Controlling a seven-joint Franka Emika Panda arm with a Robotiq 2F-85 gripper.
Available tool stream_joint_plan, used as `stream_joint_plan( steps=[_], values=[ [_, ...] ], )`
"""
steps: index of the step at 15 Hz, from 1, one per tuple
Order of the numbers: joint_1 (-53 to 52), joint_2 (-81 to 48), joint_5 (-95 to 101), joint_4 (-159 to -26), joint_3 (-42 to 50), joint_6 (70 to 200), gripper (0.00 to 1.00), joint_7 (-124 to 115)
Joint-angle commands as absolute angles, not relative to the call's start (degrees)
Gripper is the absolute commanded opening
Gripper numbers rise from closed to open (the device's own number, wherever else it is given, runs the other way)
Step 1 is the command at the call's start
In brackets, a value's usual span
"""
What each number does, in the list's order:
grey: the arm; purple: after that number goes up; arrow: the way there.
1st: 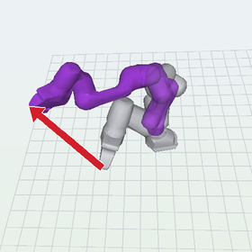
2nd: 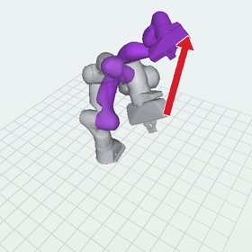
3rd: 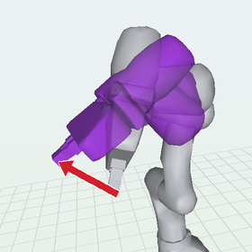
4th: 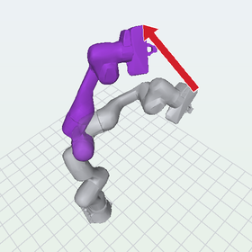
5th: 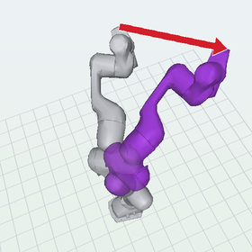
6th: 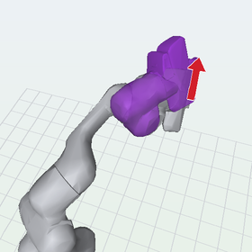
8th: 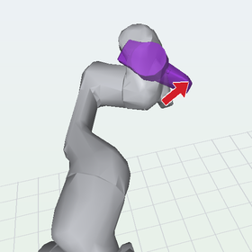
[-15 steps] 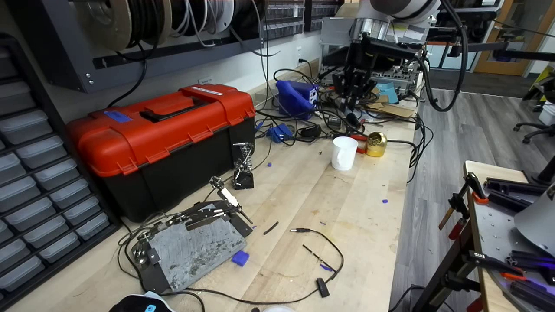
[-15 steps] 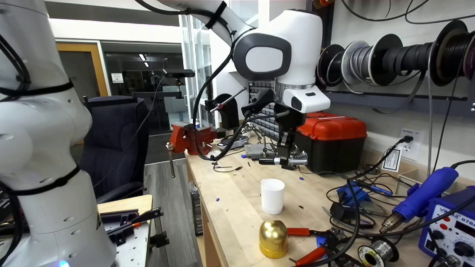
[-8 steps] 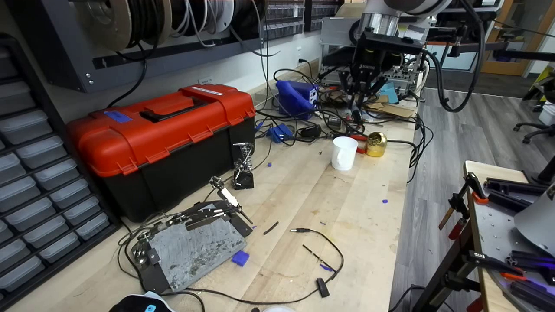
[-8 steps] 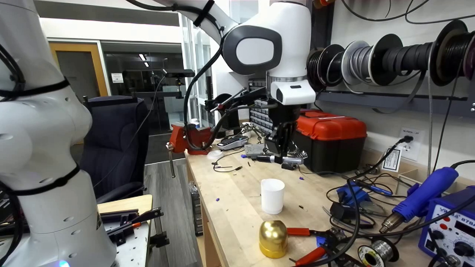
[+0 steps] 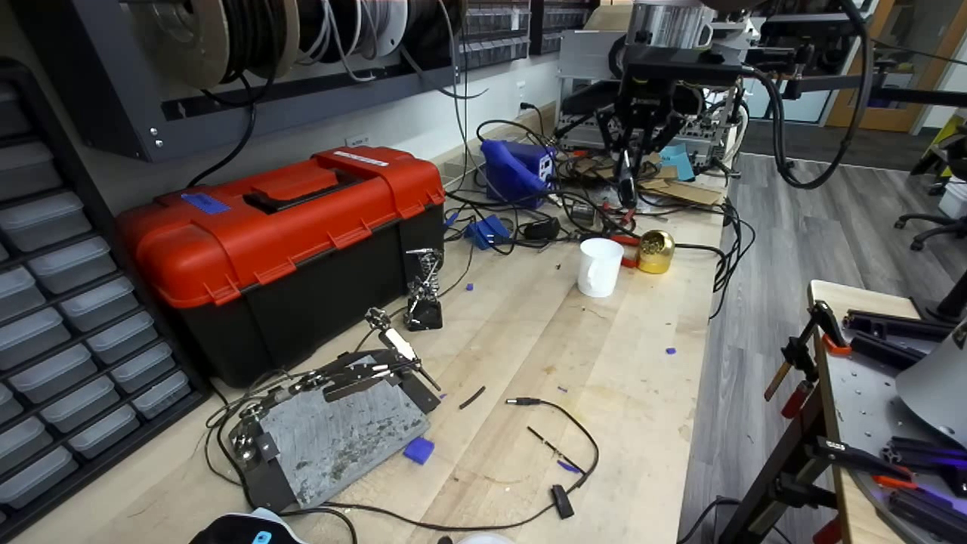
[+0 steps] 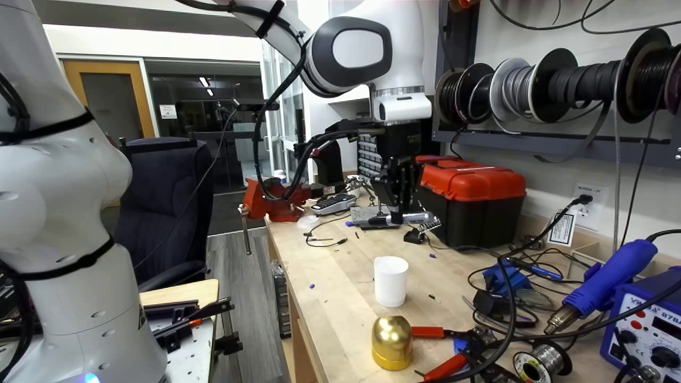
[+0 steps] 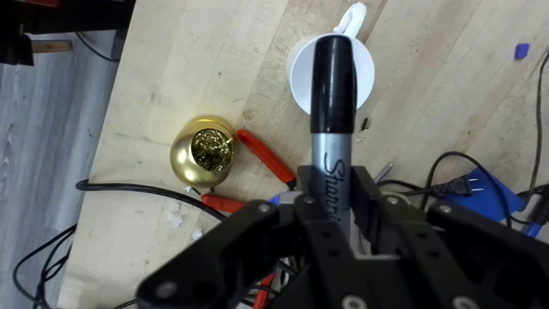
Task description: Put the marker in the white cup
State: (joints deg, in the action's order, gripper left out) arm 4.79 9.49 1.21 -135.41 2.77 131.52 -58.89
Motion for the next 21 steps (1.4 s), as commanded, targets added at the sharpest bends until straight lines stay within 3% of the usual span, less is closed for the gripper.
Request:
stream_joint_plan(
  steps=[1, 13, 21],
  values=[
    [6.1, 10.5, 8.7, -134.0, -0.1, 125.4, 0.04, -70.3],
    [3.0, -4.0, 11.7, -115.4, -1.5, 109.8, 0.04, -75.1],
    [0.4, -13.0, 11.5, -108.5, 0.3, 109.7, 0.04, -71.3]
  ],
)
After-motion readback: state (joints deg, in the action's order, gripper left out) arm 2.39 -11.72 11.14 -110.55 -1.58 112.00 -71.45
